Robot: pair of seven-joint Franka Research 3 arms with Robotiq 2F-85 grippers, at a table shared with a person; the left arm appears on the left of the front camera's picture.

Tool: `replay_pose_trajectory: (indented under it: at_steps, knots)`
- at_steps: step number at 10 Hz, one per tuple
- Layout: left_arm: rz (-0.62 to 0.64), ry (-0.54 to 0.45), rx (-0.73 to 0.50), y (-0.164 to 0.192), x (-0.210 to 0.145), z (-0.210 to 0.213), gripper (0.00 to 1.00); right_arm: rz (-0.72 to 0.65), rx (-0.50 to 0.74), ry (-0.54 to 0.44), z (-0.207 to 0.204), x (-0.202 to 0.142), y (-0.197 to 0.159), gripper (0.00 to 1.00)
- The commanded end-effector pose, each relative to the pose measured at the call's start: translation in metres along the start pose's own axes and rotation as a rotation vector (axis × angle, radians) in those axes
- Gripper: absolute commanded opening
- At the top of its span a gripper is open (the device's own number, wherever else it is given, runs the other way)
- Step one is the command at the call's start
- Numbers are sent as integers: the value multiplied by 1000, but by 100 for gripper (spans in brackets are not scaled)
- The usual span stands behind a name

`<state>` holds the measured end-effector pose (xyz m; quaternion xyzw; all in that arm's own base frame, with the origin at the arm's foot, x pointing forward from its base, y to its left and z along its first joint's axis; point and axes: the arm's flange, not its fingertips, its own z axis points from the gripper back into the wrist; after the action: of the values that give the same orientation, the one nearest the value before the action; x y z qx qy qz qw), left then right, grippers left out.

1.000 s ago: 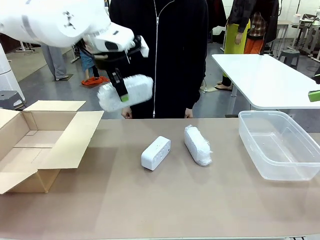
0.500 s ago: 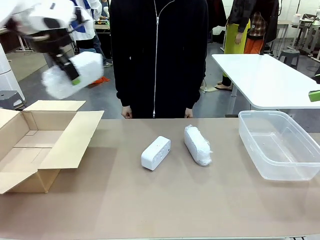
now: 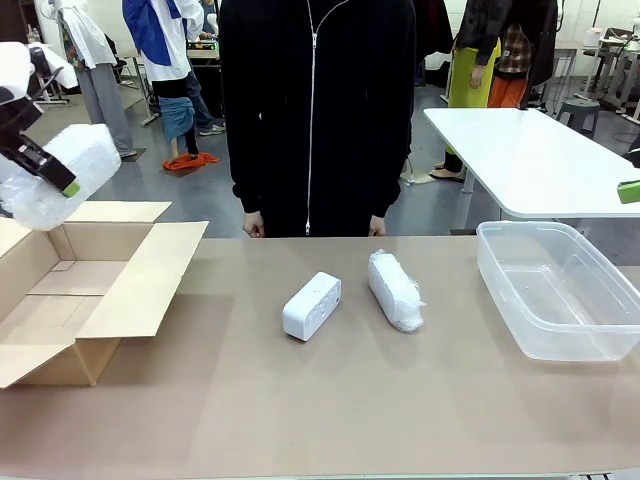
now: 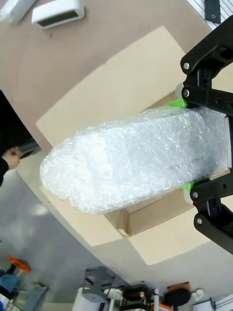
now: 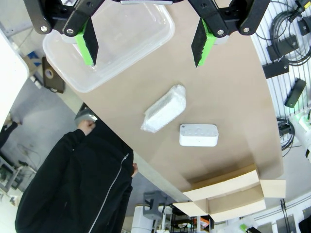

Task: Separate and place wrapped and unwrapped clocks.
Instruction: If the picked Digital clock is wrapped, place it in the Package Box ; if not, place it in the Organizing box.

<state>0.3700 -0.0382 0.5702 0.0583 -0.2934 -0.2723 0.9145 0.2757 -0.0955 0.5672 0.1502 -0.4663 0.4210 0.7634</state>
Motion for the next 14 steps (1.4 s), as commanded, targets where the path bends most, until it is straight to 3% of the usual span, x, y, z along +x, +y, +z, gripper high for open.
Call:
replay_pose_trajectory:
  at_steps: [1,6,14]
  knots:
    - [64,30,20,17,-8,-24,55,9,19,-18,-3,0,-2,100]
    - [126,92,-60,64,-40,-89,55,9,19,-18,-3,0,-2,100]
    - [150,120,-70,80,-53,-181,55,9,19,-18,-3,0,-2,100]
